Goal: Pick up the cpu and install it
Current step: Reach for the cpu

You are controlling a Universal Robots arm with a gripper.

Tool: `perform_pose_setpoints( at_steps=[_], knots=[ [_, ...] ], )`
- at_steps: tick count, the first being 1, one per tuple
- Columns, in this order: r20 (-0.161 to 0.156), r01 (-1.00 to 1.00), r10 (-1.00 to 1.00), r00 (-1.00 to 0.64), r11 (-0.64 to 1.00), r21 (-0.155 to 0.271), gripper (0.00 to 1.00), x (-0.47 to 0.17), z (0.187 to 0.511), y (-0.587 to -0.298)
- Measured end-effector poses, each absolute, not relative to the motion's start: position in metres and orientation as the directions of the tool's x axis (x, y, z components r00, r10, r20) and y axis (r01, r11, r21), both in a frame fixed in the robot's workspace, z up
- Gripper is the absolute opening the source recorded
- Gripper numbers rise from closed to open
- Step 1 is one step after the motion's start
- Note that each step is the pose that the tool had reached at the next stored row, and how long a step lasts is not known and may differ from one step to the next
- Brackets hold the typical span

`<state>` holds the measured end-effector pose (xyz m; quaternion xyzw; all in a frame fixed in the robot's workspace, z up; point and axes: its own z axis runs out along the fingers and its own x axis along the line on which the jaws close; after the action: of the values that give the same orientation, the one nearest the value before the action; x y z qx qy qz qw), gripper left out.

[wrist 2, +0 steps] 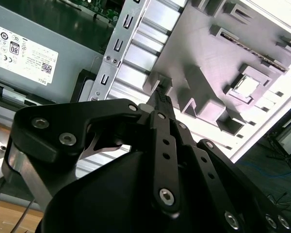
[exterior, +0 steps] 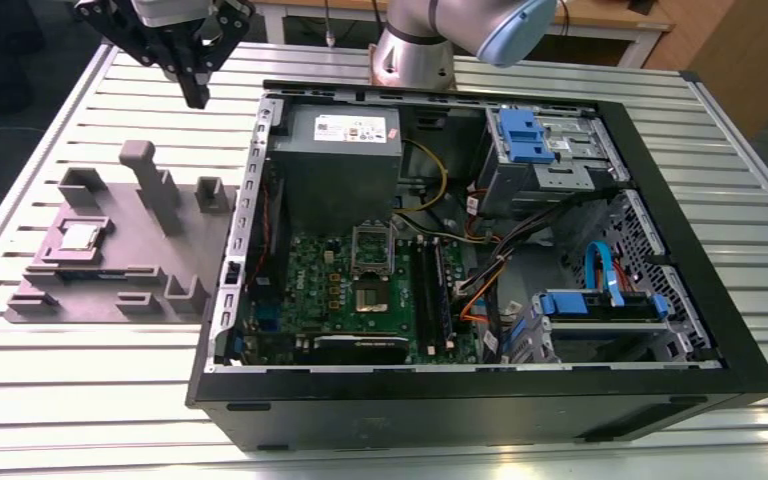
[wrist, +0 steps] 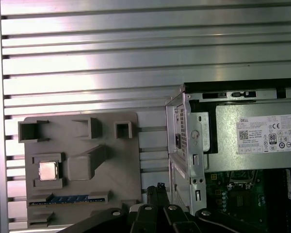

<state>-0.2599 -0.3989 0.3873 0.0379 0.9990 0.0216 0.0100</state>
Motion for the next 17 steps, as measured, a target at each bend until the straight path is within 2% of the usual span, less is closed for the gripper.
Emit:
perform_pose_setpoints(
  at_steps=[17],
  knots=[
    [-0.018, 0.075, 0.076, -0.997, 0.996, 0.044, 0.10, -0.2638, 0.3869, -0.3989]
  ],
)
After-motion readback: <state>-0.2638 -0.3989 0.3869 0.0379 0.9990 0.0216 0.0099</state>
